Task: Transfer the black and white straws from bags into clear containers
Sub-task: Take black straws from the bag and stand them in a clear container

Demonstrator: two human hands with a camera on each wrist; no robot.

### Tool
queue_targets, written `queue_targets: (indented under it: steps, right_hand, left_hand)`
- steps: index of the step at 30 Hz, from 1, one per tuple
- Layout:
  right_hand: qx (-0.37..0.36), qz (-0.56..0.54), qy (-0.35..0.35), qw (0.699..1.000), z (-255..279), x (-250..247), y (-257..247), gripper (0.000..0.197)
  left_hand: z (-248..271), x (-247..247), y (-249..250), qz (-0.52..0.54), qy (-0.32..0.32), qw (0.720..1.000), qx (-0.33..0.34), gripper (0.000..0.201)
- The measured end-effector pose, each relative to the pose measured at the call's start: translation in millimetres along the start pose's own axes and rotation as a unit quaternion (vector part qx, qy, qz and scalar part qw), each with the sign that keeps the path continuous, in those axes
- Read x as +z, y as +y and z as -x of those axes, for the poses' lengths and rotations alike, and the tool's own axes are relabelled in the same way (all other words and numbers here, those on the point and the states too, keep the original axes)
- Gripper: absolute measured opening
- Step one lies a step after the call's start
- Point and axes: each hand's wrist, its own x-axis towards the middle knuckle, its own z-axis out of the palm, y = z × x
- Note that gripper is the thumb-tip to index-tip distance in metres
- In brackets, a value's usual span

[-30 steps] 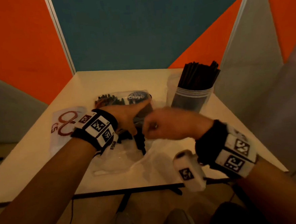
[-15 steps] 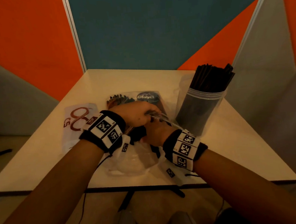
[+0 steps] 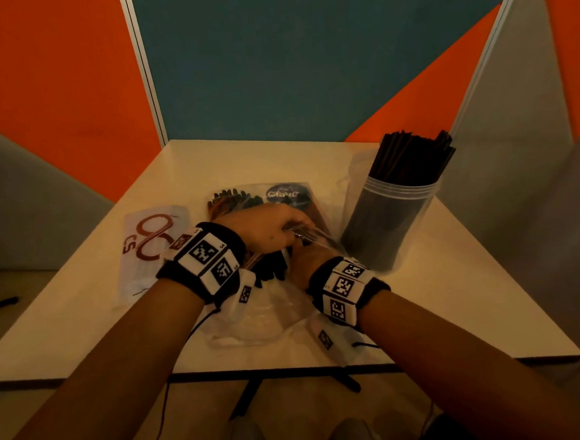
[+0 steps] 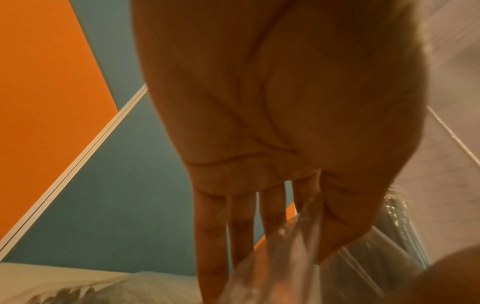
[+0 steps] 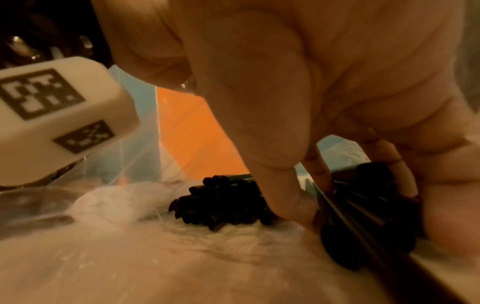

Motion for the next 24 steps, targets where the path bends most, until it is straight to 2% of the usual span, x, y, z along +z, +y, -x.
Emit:
queue_targets:
  steps: [4, 7, 10, 13, 17, 21, 24]
  right_hand:
    - [-0.028, 0.009, 0.014, 0.999, 0.9, 2.5, 7.9, 0.062]
    - [-0.008, -0.012, 0.024, 1.000, 2.2, 9.5, 5.5, 0.069]
    - [-0.021, -0.017, 0.031, 0.999, 5.4, 7.8, 3.1, 0.059]
    - [-0.082, -0.003, 0.041, 0.996, 13.6, 4.2, 5.2, 0.044]
    - [-0.114, 0.012, 0.061, 0.992, 35.7, -6.2, 8.8, 0.045]
    - [-0.159, 0.004, 0.054, 0.986, 74.2, -30.1, 19.4, 0.033]
    - [-0.155, -0.014, 0.014, 0.988, 87.4, -46.5, 29.1, 0.031]
  left_hand:
    - [0.0, 0.7, 1.7, -0.001, 0.003, 1.000, 0.003, 0.045]
    - [-0.4, 1.2, 1.5, -0.002, 0.006, 1.000, 0.003, 0.045]
    - [-0.7, 1.5, 0.2, -0.001, 0.006, 1.000, -0.002, 0.045]
    - [-2.1, 2.2, -1.5, 0.004, 0.006, 1.000, -0.006, 0.045]
    - [-8.2, 7.5, -6.8, 0.009, 0.004, 1.000, -0.014, 0.046]
    - [-12.5, 13.7, -12.9, 0.009, 0.002, 1.000, 0.002, 0.052]
    - [-14.3, 17.5, -15.1, 0.000, 0.011, 1.000, 0.009, 0.053]
